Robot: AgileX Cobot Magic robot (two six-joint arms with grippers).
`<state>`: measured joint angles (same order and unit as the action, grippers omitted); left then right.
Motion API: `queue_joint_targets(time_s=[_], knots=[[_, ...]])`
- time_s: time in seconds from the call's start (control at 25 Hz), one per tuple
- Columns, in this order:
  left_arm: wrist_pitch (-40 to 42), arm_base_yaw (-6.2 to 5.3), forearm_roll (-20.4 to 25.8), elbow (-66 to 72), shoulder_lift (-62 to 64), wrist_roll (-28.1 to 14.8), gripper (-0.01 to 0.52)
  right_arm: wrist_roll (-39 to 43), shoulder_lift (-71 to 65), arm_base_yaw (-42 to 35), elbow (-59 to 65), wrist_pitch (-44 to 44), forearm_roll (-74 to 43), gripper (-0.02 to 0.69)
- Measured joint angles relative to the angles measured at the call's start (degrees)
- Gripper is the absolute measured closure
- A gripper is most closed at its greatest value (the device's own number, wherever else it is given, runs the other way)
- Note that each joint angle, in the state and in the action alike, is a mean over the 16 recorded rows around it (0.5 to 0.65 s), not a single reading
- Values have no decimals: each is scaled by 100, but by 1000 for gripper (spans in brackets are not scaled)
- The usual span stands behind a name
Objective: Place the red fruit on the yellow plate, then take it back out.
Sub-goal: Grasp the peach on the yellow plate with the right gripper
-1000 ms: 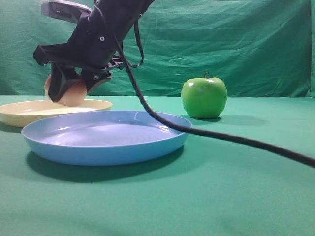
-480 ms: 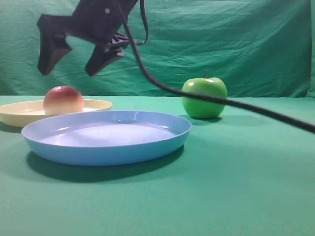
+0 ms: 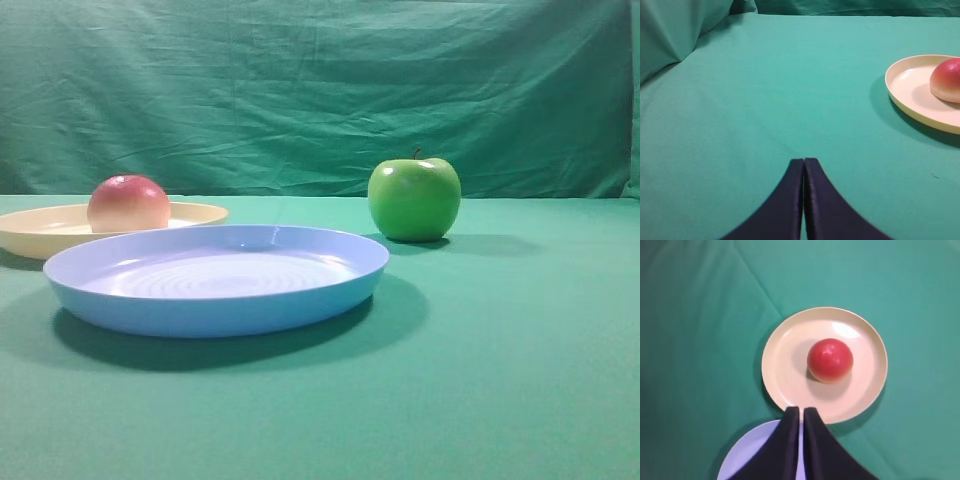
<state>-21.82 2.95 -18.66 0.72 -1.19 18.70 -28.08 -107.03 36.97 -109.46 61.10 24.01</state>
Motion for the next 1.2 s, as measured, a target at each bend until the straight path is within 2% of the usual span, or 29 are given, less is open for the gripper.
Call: queue_joint_targets(time_s=[0.28, 0.72, 1.2], knots=[[0, 0, 0, 0, 0, 0, 514, 622, 1062, -42, 715, 401, -261, 665], [0, 0, 0, 0, 0, 0, 514, 1159, 2704, -229, 2193, 551, -626, 665], [0, 0, 0, 0, 0, 0, 514, 1493, 4008, -865, 2540, 786, -1137, 665]])
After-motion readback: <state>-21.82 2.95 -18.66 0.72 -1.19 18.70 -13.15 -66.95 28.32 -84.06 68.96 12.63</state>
